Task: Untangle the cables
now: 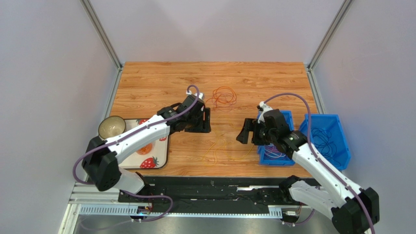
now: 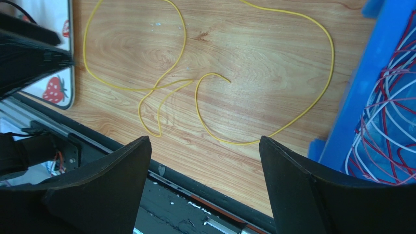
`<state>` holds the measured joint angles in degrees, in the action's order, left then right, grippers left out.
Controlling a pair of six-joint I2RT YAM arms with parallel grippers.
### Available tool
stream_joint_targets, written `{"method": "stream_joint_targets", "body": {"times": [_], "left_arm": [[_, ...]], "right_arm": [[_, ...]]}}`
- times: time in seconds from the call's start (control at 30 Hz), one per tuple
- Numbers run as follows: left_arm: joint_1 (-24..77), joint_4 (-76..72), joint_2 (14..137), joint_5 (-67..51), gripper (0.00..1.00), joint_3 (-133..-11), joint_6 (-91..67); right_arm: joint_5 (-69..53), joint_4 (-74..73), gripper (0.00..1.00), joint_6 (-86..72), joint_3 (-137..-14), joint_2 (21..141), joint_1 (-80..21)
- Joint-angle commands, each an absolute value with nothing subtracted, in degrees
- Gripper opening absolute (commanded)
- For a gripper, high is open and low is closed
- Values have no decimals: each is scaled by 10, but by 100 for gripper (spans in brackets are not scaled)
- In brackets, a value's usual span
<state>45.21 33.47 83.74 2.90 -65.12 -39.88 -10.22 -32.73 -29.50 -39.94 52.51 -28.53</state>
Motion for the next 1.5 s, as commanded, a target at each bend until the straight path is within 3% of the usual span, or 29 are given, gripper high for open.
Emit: {"method": "stream_joint_targets", "body": {"times": [0.0,0.37,0.7,0.93,1.1,1.47], "left_arm": [[443,428,747,112,72,-665,-376],[389,583,554,163,75,-633,-337],[388,615,445,234,76,-611,-286],[389,589,399,248,77,-592,-277],[389,586,401,245,77,-589,-274],[388,584,396,249,77,-586,-276]], "right_arm": [[-29,-349,84,-257,-475,584,-336],[46,-359,85,-244,-584,746,-360],[147,-466,86,-205,-715,895,-368],[62,-461,86,-200,-710,933,-367],[-55,-461,85,-221,-675,898,-368],[-154,-464,85,-238,-586,825,-373]]}}
